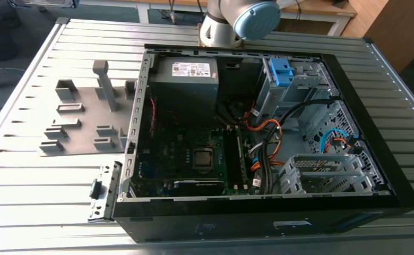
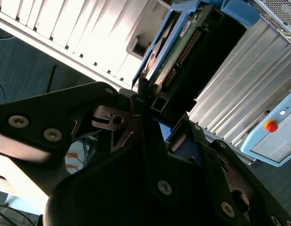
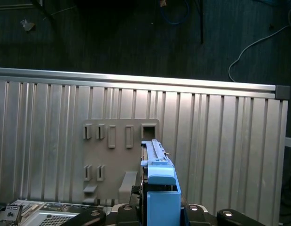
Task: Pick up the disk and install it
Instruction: 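Pick up the disk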
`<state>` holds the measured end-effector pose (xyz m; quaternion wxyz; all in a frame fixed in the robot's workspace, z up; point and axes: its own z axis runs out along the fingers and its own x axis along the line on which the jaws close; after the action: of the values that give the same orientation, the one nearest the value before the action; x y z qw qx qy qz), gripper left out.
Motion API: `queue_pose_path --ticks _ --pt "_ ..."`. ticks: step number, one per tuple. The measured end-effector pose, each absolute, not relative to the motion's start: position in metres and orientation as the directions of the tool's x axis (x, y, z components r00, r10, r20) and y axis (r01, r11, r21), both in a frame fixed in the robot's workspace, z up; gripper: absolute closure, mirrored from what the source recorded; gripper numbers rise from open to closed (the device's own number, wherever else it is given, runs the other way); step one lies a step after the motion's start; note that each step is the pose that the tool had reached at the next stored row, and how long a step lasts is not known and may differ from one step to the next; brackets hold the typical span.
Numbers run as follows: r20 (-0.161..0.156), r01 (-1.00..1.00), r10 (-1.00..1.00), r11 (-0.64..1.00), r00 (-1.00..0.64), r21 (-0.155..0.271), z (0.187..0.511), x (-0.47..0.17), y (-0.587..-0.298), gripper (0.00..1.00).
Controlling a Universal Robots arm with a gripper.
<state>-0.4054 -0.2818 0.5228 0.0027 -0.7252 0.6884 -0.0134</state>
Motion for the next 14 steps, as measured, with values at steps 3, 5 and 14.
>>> queue_pose_path --ticks 3,5,14 --pt "0.016 -0.998 -0.999 -0.052 0.052 -0.022 0.525 -0.405 -0.282 0.64" --pt "0.016 -0.998 -0.999 -0.052 0.052 -0.022 0.527 -0.405 -0.282 0.64" --pt "0.016 -0.998 -0.999 -0.052 0.052 -0.022 0.535 -0.405 -0.282 0.64"
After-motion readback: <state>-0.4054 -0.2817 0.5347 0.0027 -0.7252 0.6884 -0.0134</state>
